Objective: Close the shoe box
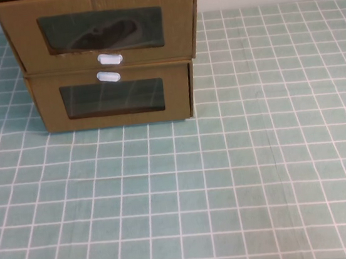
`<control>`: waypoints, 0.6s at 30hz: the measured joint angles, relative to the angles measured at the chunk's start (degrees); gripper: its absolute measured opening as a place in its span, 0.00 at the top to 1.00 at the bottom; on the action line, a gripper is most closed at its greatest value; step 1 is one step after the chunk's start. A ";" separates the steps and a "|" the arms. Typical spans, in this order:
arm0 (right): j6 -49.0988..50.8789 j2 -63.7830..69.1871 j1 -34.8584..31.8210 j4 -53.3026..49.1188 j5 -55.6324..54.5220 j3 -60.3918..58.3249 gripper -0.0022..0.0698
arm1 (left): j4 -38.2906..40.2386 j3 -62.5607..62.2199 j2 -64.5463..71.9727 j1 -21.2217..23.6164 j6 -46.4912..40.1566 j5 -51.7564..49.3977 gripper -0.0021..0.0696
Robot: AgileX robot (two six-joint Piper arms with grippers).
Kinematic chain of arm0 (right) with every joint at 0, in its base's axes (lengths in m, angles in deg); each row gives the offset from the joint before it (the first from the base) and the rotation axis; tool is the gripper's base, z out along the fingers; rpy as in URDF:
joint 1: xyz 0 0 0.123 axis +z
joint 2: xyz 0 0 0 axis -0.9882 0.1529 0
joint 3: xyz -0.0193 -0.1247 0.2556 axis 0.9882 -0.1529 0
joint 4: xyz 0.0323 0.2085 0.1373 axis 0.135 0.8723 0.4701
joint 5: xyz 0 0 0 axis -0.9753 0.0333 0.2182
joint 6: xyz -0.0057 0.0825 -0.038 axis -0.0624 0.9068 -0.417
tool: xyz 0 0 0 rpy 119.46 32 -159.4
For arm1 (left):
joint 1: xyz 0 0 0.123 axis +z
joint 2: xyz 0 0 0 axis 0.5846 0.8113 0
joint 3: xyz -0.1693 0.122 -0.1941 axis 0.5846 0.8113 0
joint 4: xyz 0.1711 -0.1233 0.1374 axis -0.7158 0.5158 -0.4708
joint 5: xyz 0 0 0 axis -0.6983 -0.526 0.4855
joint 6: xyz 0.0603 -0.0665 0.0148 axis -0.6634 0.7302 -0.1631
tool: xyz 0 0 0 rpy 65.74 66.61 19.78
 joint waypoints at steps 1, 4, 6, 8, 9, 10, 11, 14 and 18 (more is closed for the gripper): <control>0.00 -1.04 0.00 -0.12 0.00 -1.93 0.99 | 0.00 1.38 -0.41 0.00 0.14 1.37 0.98; 0.00 -3.06 0.00 -0.56 0.00 -5.54 0.99 | 0.10 4.72 -0.40 0.00 0.26 5.34 0.98; 0.00 -3.71 0.00 -1.27 -0.01 -6.08 0.99 | 0.10 5.91 -0.40 0.00 0.26 7.07 0.98; 0.00 -3.98 0.00 -1.50 -0.41 -6.08 0.99 | 0.10 6.31 -0.40 0.00 0.34 7.27 0.98; 0.00 -3.98 0.00 -1.50 -0.53 -6.13 0.99 | 0.10 6.29 -0.40 0.00 0.34 7.27 0.98; 0.00 -3.98 0.00 -1.50 -0.61 -6.13 0.99 | 0.10 6.44 -0.40 0.00 0.34 7.27 0.98; 0.00 -3.98 0.00 -1.50 -0.61 -6.13 0.99 | 0.10 6.43 -0.40 0.00 0.34 7.15 0.98; 0.00 -3.98 0.00 -1.50 -0.61 -6.21 0.99 | 0.10 6.43 -0.40 0.00 0.34 7.03 0.98; 0.00 -3.98 0.00 -1.50 -0.61 -6.21 0.99 | 0.10 6.43 -0.40 0.00 0.34 6.92 0.98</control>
